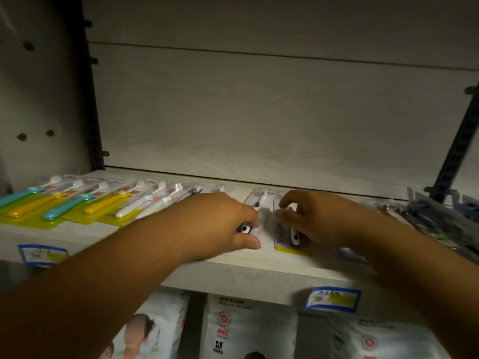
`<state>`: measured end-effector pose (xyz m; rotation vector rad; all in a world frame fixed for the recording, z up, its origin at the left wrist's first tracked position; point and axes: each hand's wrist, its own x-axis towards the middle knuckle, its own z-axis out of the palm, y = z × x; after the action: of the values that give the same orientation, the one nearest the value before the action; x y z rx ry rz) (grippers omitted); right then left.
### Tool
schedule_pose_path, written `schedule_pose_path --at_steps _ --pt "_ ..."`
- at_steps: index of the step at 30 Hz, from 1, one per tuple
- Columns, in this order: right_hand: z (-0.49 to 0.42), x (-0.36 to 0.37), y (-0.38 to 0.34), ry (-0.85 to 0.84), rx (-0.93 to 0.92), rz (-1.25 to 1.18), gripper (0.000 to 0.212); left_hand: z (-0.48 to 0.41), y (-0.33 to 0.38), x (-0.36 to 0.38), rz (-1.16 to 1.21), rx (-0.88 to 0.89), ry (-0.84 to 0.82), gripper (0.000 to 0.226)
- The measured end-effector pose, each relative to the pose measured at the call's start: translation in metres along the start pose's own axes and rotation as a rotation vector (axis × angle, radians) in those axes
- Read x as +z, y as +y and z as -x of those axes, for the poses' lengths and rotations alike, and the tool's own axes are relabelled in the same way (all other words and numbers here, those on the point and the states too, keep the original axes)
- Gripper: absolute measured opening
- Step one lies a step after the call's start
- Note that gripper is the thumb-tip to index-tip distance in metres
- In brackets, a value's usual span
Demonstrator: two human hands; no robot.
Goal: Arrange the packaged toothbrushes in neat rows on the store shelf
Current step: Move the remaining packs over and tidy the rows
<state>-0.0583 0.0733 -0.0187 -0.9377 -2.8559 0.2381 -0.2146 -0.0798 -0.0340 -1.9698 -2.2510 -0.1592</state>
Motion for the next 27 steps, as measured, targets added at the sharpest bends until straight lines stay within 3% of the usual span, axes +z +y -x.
schedule_pose_path --at_steps 8,13,17,20,23,27 --pt "-0.009 0.008 -0.022 -0.029 0.01 0.15 0.04 0.018 -0.016 0.002 -0.033 -0.058 0.031 0.051" --pt "-0.016 0.005 -0.027 -0.032 0.008 0.151 0.025 0.02 -0.018 0.01 -0.081 -0.073 0.078 0.051" --pt "-0.021 0.01 -0.044 0.027 -0.095 0.093 0.013 0.026 -0.016 0.012 0.033 -0.074 0.162 0.045" --pt "-0.024 0.02 -0.043 0.056 -0.126 0.024 0.012 0.037 -0.018 0.009 0.05 -0.237 0.241 0.047" --pt "-0.023 0.018 -0.032 0.087 -0.101 -0.068 0.016 0.05 -0.024 0.012 -0.028 -0.393 0.134 0.057" --pt "-0.023 0.013 -0.03 0.151 -0.111 -0.208 0.022 0.052 -0.016 0.02 -0.003 -0.398 -0.007 0.062"
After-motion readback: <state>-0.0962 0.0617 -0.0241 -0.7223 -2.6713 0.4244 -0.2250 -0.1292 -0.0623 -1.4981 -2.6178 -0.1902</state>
